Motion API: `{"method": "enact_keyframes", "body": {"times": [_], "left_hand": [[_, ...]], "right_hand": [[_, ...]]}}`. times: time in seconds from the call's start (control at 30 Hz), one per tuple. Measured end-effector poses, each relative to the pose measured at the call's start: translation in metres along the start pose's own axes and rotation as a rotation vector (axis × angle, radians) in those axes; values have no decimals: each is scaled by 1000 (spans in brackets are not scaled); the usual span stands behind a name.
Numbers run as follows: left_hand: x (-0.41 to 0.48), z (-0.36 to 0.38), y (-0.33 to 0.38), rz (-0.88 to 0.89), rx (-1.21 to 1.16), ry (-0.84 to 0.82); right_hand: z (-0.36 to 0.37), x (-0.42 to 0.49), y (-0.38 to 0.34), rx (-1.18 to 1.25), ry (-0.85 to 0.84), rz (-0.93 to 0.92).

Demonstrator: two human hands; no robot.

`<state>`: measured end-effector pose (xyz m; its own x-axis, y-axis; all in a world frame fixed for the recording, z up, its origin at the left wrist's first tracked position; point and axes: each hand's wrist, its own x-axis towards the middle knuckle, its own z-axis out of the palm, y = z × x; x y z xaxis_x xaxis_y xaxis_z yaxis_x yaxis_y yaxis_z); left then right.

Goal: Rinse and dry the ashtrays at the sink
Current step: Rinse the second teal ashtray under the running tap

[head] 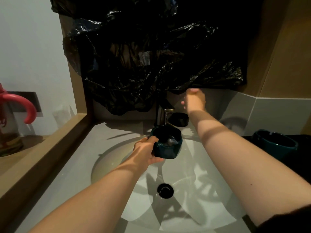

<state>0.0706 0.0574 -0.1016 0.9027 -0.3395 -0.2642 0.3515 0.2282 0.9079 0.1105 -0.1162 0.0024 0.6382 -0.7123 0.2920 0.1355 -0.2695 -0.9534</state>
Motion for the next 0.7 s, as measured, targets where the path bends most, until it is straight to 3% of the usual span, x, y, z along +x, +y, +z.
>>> {"method": "enact_keyframes", "body": {"times": [0.13, 0.23, 0.37, 0.43, 0.57, 0.7], "left_hand": [[-3, 5, 4, -24, -83, 14], [-4, 8, 8, -41, -91, 33], [-3, 14, 12, -16, -94, 19], [-2, 18, 14, -23, -81, 7], [1, 17, 8, -26, -31, 7], [6, 11, 0, -31, -4, 5]], "right_hand": [[-9, -33, 33, -2, -132, 332], [-23, -55, 50, -97, -247, 358], [-34, -68, 59, 70, -455, 471], [-38, -63, 59, 99, -417, 411], [-46, -40, 44, -29, -165, -70], [-21, -16, 18, -51, -180, -155]]}}
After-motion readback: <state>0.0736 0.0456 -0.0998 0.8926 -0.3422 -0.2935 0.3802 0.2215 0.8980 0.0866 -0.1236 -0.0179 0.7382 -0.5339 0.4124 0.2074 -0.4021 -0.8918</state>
